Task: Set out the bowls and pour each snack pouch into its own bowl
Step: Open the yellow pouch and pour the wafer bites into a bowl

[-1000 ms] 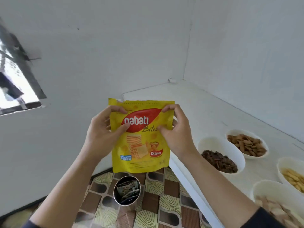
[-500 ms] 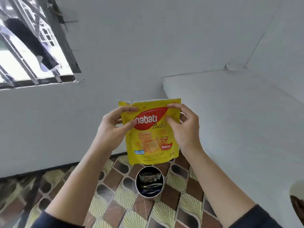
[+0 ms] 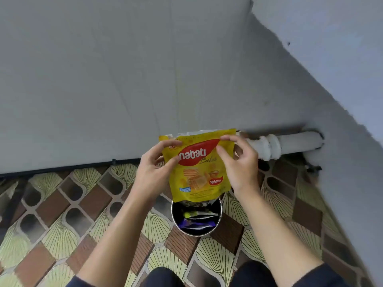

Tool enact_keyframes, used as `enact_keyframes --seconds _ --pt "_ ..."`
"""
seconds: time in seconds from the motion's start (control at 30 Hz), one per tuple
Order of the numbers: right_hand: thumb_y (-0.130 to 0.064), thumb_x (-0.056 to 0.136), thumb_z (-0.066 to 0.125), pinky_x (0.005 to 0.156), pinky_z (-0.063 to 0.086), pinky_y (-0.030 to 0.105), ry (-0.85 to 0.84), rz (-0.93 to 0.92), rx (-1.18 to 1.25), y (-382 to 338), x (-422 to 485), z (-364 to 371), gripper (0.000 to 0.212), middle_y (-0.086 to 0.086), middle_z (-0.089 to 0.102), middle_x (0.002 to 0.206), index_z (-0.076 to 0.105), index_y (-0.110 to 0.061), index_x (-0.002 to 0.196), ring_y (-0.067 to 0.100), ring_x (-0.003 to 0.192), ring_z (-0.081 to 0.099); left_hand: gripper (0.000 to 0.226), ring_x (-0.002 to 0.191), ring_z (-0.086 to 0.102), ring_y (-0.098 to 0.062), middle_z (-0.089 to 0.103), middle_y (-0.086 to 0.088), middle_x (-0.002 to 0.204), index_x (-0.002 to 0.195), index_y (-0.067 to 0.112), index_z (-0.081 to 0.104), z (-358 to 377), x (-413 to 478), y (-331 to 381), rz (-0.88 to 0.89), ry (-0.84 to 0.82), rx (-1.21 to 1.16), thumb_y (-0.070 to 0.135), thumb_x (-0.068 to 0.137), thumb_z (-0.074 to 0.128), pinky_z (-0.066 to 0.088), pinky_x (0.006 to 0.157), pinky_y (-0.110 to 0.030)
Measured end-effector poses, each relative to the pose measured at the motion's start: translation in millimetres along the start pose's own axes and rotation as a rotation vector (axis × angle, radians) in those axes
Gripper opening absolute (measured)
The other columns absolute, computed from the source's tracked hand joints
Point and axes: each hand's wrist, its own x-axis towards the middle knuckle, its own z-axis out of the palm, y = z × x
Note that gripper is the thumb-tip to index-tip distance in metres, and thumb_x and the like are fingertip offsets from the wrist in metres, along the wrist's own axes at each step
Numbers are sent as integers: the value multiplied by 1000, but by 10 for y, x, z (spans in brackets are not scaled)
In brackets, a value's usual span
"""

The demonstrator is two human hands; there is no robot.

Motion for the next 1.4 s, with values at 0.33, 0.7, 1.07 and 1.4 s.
enact_keyframes --seconds 0.33,0.7,1.07,1.4 --pt "-3 89 73 85 52 14 -136 140 -67 2390 -314 67 15 -3 71 106 75 -16 96 4 102 66 23 115 65 -15 66 3 128 112 26 72 72 441 -2499 -83 -60 82 9 99 63 59 73 -20" --pt "-15 90 73 109 47 34 -170 263 -112 2497 -414 -13 16 -13 70 113 75 -29 98 1 115 62 23 124 57 -5 62 10 129 108 44 70 41 485 -2496 -118 -86 279 26 94 71 51 90 -27" --pt "-29 91 74 105 52 41 -188 214 -75 -382 81 -2 25 -13 70 116 69 -31 116 3 115 63 17 102 65 1 69 11 107 116 36 66 -40 116 503 28 -29 332 38 100 61 55 84 -21" --pt "-30 92 73 101 53 32 -69 6 -55 -3336 352 -429 21 -11 71 107 70 -24 112 4 104 66 17 97 67 -7 68 10 103 114 33 67 -136 -345 3319 262 -80 310 41 100 61 56 87 -30"
